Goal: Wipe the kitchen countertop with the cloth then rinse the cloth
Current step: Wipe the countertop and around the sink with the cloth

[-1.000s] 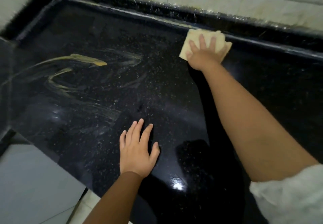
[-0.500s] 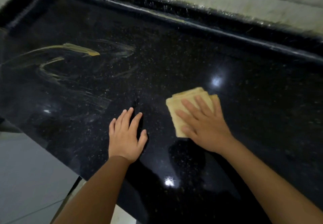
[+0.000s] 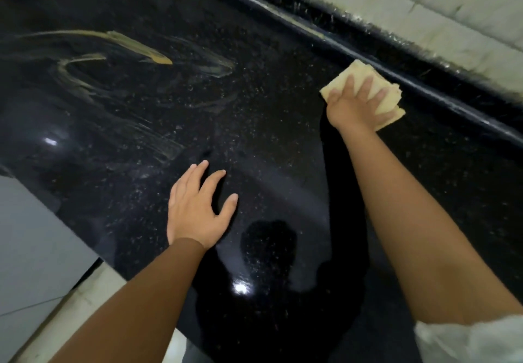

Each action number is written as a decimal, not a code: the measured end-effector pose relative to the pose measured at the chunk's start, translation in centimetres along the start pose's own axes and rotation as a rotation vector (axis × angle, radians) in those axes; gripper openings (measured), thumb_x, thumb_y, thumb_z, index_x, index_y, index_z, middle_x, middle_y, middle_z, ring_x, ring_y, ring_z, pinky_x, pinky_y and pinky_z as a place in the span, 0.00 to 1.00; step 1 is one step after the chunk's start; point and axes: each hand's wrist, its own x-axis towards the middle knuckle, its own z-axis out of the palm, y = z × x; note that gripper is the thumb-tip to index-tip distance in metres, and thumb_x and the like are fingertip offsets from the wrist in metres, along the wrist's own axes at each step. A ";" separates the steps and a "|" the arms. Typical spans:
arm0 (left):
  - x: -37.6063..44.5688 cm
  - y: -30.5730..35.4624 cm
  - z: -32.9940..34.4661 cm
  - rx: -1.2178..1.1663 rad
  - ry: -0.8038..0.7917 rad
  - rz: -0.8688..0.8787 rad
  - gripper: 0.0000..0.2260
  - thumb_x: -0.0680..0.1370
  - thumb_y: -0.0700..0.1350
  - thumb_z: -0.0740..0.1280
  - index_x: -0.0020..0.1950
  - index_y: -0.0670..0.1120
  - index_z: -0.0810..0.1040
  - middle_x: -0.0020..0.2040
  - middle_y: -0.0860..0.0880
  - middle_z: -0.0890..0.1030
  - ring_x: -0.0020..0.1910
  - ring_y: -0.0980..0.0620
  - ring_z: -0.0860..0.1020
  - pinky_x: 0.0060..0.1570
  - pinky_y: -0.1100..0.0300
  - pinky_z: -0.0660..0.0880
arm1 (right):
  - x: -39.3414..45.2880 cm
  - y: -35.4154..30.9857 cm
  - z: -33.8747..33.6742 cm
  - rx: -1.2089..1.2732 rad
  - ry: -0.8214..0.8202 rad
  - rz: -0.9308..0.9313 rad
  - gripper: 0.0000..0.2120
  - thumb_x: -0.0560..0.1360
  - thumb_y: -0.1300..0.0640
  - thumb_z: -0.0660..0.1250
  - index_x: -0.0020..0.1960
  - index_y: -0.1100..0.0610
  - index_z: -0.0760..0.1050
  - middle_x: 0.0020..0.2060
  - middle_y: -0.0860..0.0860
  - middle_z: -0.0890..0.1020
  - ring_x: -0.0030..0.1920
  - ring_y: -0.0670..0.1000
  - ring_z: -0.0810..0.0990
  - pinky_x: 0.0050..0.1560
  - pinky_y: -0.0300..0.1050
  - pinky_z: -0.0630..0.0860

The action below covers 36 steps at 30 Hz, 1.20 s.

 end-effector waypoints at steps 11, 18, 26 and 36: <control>0.4 -0.7 0.9 0.092 0.106 0.027 0.23 0.72 0.56 0.56 0.59 0.45 0.77 0.63 0.40 0.75 0.64 0.40 0.69 0.60 0.40 0.65 | 4.0 -9.7 -0.2 -0.070 -0.017 -0.211 0.24 0.81 0.44 0.41 0.75 0.44 0.41 0.76 0.48 0.39 0.74 0.59 0.36 0.69 0.68 0.38; 0.9 -1.2 1.1 0.109 0.130 0.034 0.23 0.72 0.56 0.56 0.59 0.45 0.77 0.62 0.40 0.75 0.64 0.45 0.64 0.59 0.40 0.66 | -0.2 -7.3 1.5 -0.317 -0.114 -0.711 0.23 0.80 0.44 0.43 0.75 0.42 0.45 0.76 0.47 0.43 0.75 0.56 0.39 0.70 0.64 0.38; 0.9 -1.0 0.5 0.050 0.088 -0.022 0.26 0.72 0.58 0.54 0.61 0.44 0.76 0.65 0.39 0.73 0.66 0.38 0.68 0.64 0.42 0.62 | -10.4 7.4 5.8 -0.468 -0.033 -1.140 0.25 0.79 0.39 0.37 0.70 0.44 0.59 0.71 0.48 0.64 0.75 0.52 0.46 0.67 0.60 0.46; 0.4 0.5 1.1 0.027 0.072 0.034 0.22 0.73 0.53 0.56 0.58 0.43 0.78 0.63 0.38 0.75 0.63 0.38 0.72 0.61 0.43 0.65 | -8.4 -2.2 4.4 -0.256 -0.046 -0.556 0.25 0.79 0.41 0.43 0.75 0.40 0.43 0.76 0.47 0.39 0.75 0.56 0.35 0.69 0.66 0.34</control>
